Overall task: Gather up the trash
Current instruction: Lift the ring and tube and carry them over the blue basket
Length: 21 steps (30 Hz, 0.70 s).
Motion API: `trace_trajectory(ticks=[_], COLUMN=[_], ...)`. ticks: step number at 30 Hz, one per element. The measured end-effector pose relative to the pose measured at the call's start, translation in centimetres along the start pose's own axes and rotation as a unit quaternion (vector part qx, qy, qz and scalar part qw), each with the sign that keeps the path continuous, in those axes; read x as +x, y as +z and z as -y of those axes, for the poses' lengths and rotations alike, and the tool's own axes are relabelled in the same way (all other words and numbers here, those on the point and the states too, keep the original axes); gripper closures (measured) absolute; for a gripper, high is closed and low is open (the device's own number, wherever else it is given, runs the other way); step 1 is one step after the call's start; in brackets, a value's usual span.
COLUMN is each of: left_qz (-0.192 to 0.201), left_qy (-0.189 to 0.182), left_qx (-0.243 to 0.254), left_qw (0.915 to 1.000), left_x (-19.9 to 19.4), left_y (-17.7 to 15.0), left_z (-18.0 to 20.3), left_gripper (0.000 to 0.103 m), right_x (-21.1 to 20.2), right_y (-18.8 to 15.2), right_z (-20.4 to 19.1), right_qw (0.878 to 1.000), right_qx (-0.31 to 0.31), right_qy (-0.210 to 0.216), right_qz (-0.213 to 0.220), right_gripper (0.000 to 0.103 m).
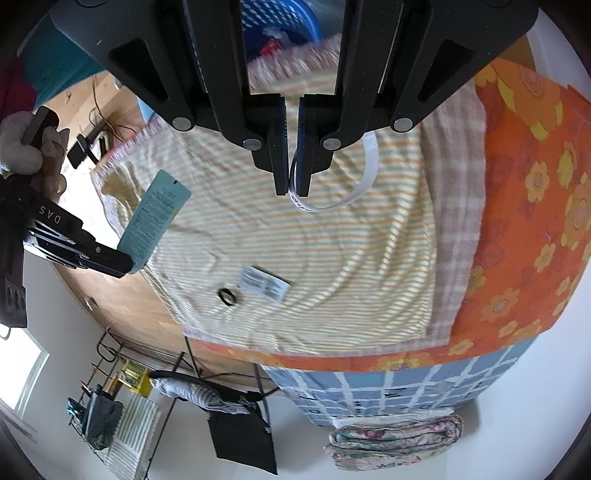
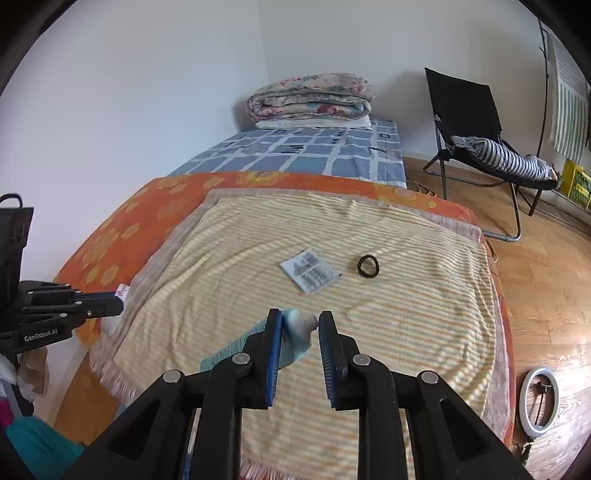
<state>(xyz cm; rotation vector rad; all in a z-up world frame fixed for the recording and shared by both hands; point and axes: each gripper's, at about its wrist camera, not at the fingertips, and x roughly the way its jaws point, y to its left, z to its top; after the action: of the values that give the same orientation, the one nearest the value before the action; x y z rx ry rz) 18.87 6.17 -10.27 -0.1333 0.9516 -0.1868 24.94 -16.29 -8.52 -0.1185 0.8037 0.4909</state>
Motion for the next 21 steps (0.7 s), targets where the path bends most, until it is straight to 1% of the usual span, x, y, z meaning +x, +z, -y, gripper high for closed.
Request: trace_trajectory(ticks=[3,7,12,17,21], left_qz=[-0.005,-0.012,-0.022,-0.033,-0.047], left_qy=[-0.011,-0.016,-0.029,-0.04,-0.046], left_qx=[0.002,0.015,0.015,0.011,0.004], left_qw=[0.9999,0.9997,0.9992,0.9986,0.9979], left_x=[-0.6,-1.1,-1.2,-0.9,-0.4], left_y=[-1.4,-3.2,-5.4,-7.2,-8.9], left_z=[1.2,2.8,4.4,5.4,5.8], left_gripper=[0.101,0.101,0.101,0.101,0.101], right_x=[-1.2,-2.5,-3.7,-4.2,-4.2], right_y=[-1.5,-3.8,-6.3,-8.0,-9.5], right_z=[-0.6,-1.5,-2.0,-2.5,-3.1], right_qw=[1.0,1.0,0.999,0.999,0.998], right_qx=[-0.008,-0.021,-0.024,-0.037,-0.042], right_qy=[0.005,0.006,0.006,-0.002,0.001], right_qz=[-0.006,-0.013,-0.025,-0.032,-0.043], right_gripper=[0.084,0.084,0.084,0.084,0.084])
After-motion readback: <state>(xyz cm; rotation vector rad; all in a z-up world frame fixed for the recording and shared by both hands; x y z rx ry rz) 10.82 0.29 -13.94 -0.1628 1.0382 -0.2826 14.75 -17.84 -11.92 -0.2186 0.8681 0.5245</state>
